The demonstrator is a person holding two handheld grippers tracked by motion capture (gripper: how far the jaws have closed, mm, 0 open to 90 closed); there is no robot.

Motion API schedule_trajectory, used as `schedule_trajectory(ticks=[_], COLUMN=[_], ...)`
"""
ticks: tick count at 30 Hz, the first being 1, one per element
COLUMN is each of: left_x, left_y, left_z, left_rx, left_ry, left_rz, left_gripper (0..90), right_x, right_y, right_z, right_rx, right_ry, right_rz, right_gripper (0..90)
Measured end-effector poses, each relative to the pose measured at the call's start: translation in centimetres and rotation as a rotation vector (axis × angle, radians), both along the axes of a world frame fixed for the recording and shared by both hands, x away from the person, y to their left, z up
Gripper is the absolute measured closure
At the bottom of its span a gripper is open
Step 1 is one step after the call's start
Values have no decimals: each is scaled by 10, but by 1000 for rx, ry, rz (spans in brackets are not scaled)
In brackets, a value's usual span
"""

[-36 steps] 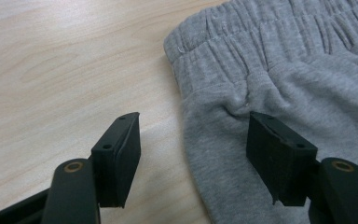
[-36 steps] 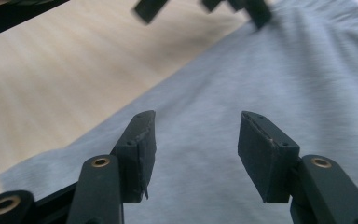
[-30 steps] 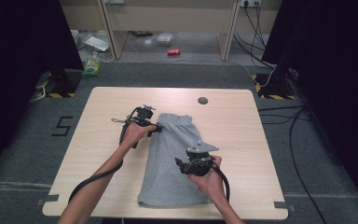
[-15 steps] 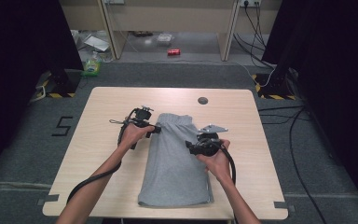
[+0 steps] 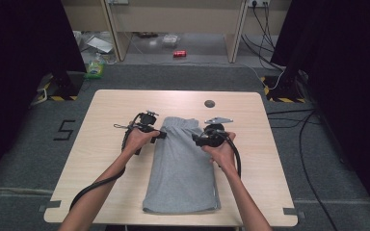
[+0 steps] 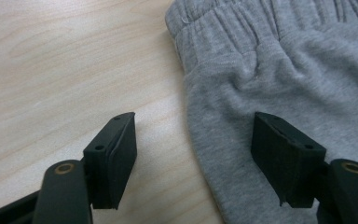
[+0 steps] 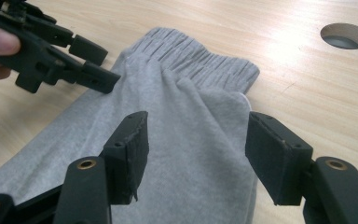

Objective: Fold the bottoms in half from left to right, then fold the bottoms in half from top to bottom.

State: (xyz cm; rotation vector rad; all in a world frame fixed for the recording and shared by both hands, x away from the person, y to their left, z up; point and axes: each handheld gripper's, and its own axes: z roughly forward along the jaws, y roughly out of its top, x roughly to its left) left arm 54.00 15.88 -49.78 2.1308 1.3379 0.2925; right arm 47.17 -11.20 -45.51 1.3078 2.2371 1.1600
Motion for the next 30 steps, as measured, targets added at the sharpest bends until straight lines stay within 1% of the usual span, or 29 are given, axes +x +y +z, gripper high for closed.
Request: schedule_trajectory(ticks=[4,5,7,11,16,20,27,30], left_x=[0,0,-1,-1,-2,-2,-2,-2], left_y=[-4,-5,-5,-4,-5,-4,-5,-5], left_z=[0,0,-1,-1,-1,-1,-1,-1], left_rx=[36,42,44,35,40,40,43,43], left_ry=[-10,-14,-15,-18,-21,-24,-23,-22], left_rz=[-8,-8,-5,-3,-3,-5,-5,-4], left_gripper=[294,293,291,294,294,294,294,294], right_x=[9,11,14,17,22,25,30,32], right_y=[0,0,-1,-2,-4,-7,-15,-16], right_z=[0,0,0,1,1,0,-4,-6], right_rx=[10,20,28,32,32,30,18,22], right_ry=[3,1,2,1,-1,-2,17,21], right_rz=[-5,-12,-16,-19,-23,-41,-58,-62], right_gripper=[385,385,384,382,380,378,369,369])
